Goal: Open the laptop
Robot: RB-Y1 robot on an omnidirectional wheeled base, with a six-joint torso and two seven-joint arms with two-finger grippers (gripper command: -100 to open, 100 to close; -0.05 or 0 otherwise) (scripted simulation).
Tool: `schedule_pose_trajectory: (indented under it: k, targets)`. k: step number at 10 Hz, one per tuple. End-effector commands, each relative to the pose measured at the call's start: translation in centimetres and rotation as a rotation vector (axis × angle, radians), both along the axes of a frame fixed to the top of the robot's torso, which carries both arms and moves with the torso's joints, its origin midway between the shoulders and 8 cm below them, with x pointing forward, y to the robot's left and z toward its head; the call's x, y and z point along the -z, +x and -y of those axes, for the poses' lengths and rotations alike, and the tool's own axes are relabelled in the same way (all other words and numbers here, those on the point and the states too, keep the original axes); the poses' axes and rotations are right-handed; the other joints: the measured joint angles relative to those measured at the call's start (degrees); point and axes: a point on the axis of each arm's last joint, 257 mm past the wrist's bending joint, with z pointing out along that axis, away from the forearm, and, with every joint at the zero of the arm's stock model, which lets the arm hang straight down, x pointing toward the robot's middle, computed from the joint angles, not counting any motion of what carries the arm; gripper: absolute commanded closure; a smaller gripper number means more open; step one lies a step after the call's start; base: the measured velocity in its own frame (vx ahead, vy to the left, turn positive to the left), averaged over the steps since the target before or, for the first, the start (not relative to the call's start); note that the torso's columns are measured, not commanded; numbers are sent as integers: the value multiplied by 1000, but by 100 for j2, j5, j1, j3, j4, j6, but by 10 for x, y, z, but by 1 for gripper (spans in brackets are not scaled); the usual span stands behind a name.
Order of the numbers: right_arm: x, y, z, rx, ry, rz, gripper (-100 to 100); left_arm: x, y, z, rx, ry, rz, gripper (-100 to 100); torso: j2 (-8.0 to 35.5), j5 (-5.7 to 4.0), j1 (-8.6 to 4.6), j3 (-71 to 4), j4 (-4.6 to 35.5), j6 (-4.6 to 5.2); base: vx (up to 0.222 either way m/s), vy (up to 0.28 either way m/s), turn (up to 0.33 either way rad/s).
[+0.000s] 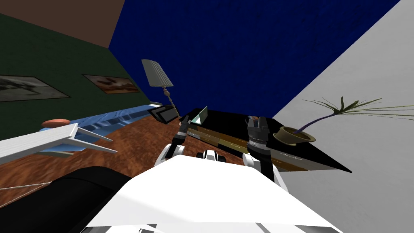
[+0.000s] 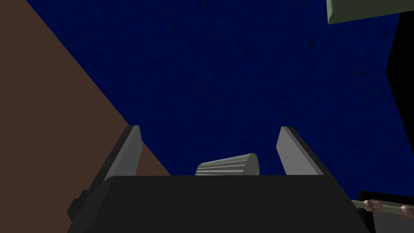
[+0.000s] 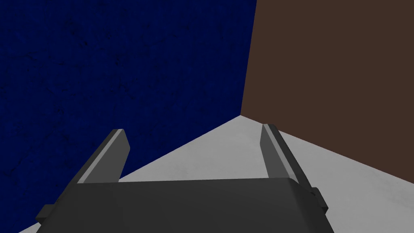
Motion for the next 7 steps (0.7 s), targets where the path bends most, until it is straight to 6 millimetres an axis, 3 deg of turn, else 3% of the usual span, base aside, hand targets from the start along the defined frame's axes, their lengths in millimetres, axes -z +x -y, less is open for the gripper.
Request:
schedule_pose_trajectory:
  k: [1, 7]
  targets:
    - [0, 0, 0, 0, 0, 0, 0, 13, 6, -1, -3, 22, -52, -100, 0, -2, -5, -1, 0, -2, 81, 11, -67]
    - [0, 0, 0, 0, 0, 0, 0, 49, 18, -2, -2, 118, -179, -100, 7, -3, -8, 4, 2, -1, 86, 14, -89]
